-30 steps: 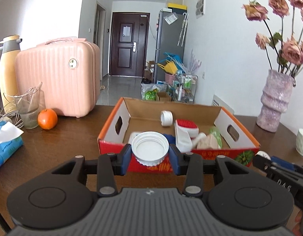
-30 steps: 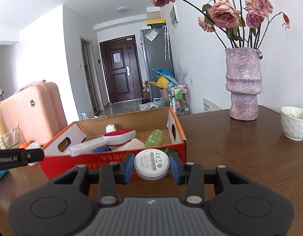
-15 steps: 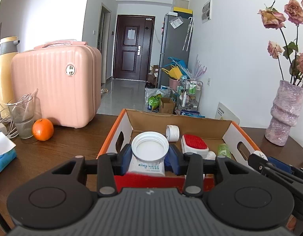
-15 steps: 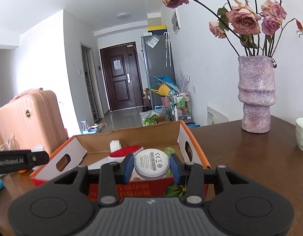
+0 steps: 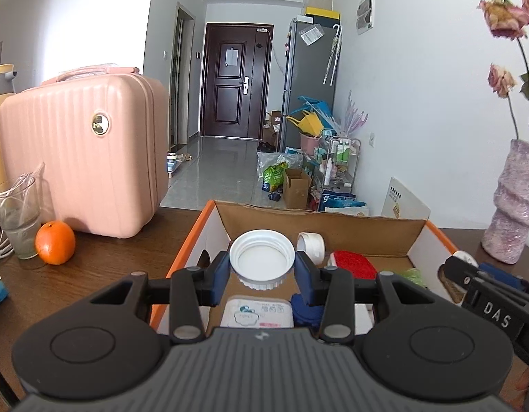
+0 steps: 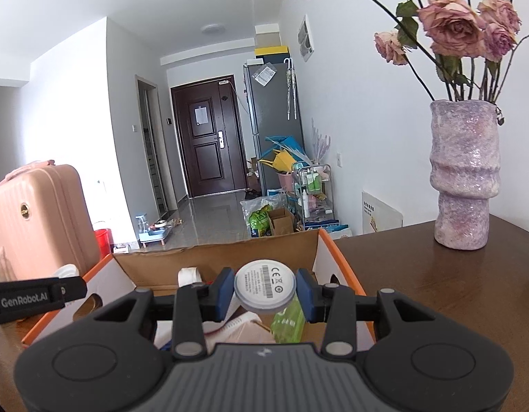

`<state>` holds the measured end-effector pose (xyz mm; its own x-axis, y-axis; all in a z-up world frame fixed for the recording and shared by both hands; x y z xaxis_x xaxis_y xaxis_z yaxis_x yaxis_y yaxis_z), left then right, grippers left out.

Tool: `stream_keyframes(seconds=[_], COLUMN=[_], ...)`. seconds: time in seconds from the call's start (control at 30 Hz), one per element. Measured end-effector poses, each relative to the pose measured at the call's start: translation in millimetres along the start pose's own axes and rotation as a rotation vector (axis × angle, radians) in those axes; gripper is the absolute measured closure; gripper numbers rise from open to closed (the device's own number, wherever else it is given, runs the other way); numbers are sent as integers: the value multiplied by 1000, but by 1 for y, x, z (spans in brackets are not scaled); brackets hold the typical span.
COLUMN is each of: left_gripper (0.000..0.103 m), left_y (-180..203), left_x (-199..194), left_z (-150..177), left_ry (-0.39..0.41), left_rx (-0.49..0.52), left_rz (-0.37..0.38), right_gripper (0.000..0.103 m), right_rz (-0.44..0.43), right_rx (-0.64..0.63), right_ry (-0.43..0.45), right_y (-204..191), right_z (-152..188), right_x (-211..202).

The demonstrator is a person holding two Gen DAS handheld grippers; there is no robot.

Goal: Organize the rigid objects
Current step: 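Open both grippers to drop the caps into the red box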

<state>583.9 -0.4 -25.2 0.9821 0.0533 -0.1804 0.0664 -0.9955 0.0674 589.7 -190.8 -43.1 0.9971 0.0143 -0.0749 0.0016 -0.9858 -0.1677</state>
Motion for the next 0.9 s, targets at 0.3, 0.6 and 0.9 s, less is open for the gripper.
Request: stream_keyframes(seconds=[0.3,0.6,0.9], left_gripper=[62,62,31], left_y=[4,9,8], left_x=[25,35,33], left_z=[3,7,6], left_ry=[-7,-7,0], left_rx=[34,66,83], left_rz=[-6,-5,14], right_gripper=[64,64,48], right_rz=[-3,-8,-19], right_rx=[-35,-59,-114], right_ry=[-7,-30,-78], right_y=[-2,0,-5], right_z=[0,2,6], right_x=[22,38,34])
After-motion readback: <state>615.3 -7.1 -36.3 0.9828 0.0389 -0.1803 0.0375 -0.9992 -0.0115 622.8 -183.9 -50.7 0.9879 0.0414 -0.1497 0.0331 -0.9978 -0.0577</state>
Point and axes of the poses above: each gripper's, at about its wrist camera, not at the fingertips, and x roughly the way its jaws point, y to its right, z to its underside, the point moved 6 cm from there along x, roughly the way its jaws point, and after that the axes turned 15 degrees about y, right-handed, at the moved point
